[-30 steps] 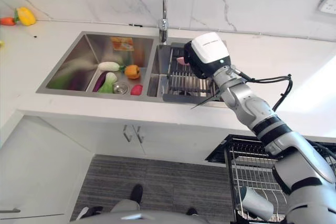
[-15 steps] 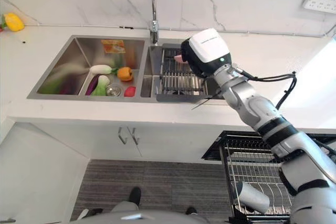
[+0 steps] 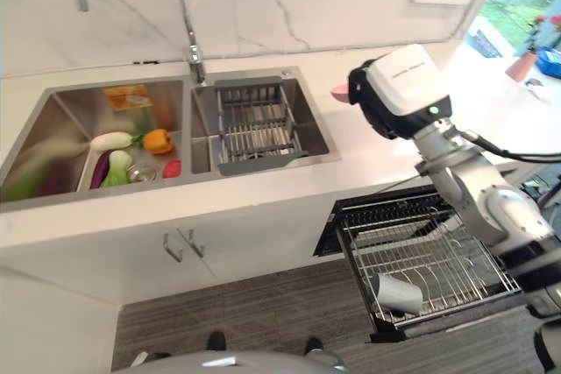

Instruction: Place the dishes in the dishwasher.

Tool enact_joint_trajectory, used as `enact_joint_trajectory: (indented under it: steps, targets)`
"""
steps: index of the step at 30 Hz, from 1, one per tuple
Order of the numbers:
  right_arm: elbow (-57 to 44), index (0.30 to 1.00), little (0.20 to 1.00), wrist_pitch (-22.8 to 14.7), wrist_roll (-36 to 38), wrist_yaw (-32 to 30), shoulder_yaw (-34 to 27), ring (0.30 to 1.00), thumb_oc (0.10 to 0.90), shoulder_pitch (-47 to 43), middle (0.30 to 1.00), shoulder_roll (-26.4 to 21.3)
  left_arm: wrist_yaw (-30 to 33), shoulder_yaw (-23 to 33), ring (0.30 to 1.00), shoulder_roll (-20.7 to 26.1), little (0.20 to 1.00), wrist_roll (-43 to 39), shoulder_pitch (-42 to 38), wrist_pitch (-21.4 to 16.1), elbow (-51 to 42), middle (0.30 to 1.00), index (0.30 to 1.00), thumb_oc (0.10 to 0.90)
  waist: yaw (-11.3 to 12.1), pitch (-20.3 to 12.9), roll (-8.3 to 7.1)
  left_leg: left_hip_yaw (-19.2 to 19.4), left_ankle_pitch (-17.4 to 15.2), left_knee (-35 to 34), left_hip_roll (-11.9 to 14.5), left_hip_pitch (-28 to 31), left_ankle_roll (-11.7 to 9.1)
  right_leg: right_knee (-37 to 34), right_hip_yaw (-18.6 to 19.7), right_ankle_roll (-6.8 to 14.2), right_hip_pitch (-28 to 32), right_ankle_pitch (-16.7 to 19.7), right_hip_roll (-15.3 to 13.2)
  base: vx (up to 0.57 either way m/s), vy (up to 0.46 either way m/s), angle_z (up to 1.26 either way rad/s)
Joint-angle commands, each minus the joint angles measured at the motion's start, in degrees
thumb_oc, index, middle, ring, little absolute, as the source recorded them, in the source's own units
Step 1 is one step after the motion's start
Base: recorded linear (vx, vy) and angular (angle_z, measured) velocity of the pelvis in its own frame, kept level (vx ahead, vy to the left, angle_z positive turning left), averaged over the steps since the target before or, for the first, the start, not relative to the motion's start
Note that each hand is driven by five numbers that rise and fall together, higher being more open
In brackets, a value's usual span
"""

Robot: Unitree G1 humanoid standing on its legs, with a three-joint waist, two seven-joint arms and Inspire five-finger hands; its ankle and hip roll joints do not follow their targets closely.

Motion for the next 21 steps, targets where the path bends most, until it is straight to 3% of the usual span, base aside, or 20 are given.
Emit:
enact_joint_trajectory:
  steps: [1, 2, 5, 8, 10, 11, 13, 16, 17, 21]
  targets:
    - [-4.7, 0.3, 0.3, 2.2, -2.2, -6.3, -8.5, 0.3, 0.4, -3.8, 0.3, -5.2, 0.1, -2.8, 0.9, 1.3, 0.9, 1.3, -3.9, -1.4, 2.7, 0.9, 0.9, 0.8, 1.7, -1.8, 0.87, 2.1, -10.1, 0.6, -2.3, 5.9, 3.3, 3.0, 1.1, 7.3, -6.3, 1.1, -5.9, -0.11, 0.212, -0.47]
    - [-6.4, 0.3, 0.3, 2.8, -2.6, -7.0, -13.7, 0.3, 0.4, 1.1, 0.3, -5.0, -0.1, -2.4, 0.9, 1.3, 0.9, 1.2, -4.6, -1.7, 2.3, 0.9, 0.9, 0.8, 0.5, -1.1, 0.42, 3.4, -10.5, 0.6, -3.4, 5.8, 3.9, 3.5, 2.8, 8.4, -8.0, 2.6, -7.1, -0.13, 0.178, -0.46]
    - [-6.3, 0.3, 0.3, 3.6, -3.6, -7.8, -18.8, 0.3, 0.4, 6.2, 0.3, -4.3, -0.2, -2.1, 0.9, 1.3, 0.9, 1.7, -5.1, -2.2, 1.9, 0.9, 0.9, 0.8, -0.8, -0.1, -0.2, 5.9, -11.2, 0.6, -4.8, 5.6, 4.6, 3.3, 3.9, 9.4, -10.5, 5.2, -8.5, -0.13, 0.15, -0.54]
    - [-4.6, 0.3, 0.3, 4.9, -4.5, -8.6, -22.2, 0.3, 0.4, 10.1, 0.3, -2.9, -0.6, -2.0, 0.9, 1.6, 0.9, 2.2, -5.8, -2.3, 1.8, 0.9, 0.9, 0.8, -1.1, 1.9, -0.95, 9.3, -11.2, 0.6, -4.9, 5.4, 5.0, 5.6, 2.0, 9.4, -14.4, 8.0, -10.2, -0.19, 0.048, -0.74]
    - [-3.0, 0.3, 0.3, 5.7, -5.1, -8.6, -21.9, 0.3, 0.4, 10.5, 0.3, -2.2, -0.7, -1.6, 0.9, 2.2, 0.9, 2.4, -6.0, -1.9, 1.6, 0.9, 0.9, 0.8, 1.6, 3.0, -0.31, 13.1, -11.4, 0.6, -4.2, 5.0, 5.0, 7.3, -9.3, 9.2, -13.9, 6.5, -13.7, -0.18, 0.031, -0.76]
    - [-2.9, 0.3, 0.3, 5.6, -5.1, -8.6, -21.8, 0.3, 0.4, 10.4, 0.3, -2.2, -0.7, -1.6, 0.9, 2.2, 0.9, 2.4, -6.0, -1.9, 1.6, 0.9, 0.9, 0.8, 1.4, 3.1, -0.28, 12.9, -11.3, 0.6, -4.1, 5.0, 5.0, 7.3, -9.7, 9.2, -13.6, 6.4, -13.7, -0.05, 0.032, -1.41]
    - [-2.8, 0.3, 0.3, 5.6, -6.1, -7.2, -21.1, 0.3, 0.4, 11.4, 0.3, -1.3, -0.9, 0.2, 0.9, 2.6, 0.9, 2.8, -5.1, -1.2, 1.3, 0.9, 0.9, 0.8, 2.3, 2.6, 0.01, 14.9, -11.4, 0.9, -3.0, 5.0, 5.2, 11.7, -16.1, 8.8, -11.8, 4.0, -15.5, -0.05, -0.02, -1.09]
    - [-3.5, 0.3, 0.3, 5.4, -6.7, -6.6, -22.6, 0.3, 0.4, 14.1, 0.3, -0.6, -1.2, 0.7, 0.9, 2.8, 0.9, 3.1, -4.7, -1.3, 1.0, 0.9, 0.9, 0.8, 2.2, 2.5, -0.2, 15.1, -10.8, 1.0, -2.7, 4.4, 5.4, 14.0, -10.8, 8.7, -10.9, 1.7, -14.4, -0.08, -0.042, -0.42]
    - [-4.0, 0.3, 0.3, 5.1, -7.1, -6.0, -23.1, 0.3, 0.4, 15.9, 0.3, 0.4, -1.6, 0.7, 0.9, 2.8, 0.9, 3.3, -4.1, -1.8, 0.6, 0.9, 0.9, 0.8, 2.7, 1.6, -0.99, 16.3, -9.4, 1.3, -3.4, 2.7, 5.4, 11.6, -8.9, 8.4, -8.4, 1.5, -13.9, -0.11, -0.099, -0.14]
    - [-4.7, 0.3, 0.3, 5.1, -7.5, -5.4, -22.0, 0.3, 0.4, 16.2, 0.3, 1.7, -1.9, 1.1, 0.9, 2.0, 0.9, 2.7, -2.9, -1.9, 0.5, 0.9, 0.9, 0.8, 3.8, 0.3, -0.96, 17.0, -9.0, 1.5, -3.3, 2.4, 4.9, 6.4, -9.3, 9.1, -6.4, 3.4, -13.3, 0.01, -0.11, -0.11]
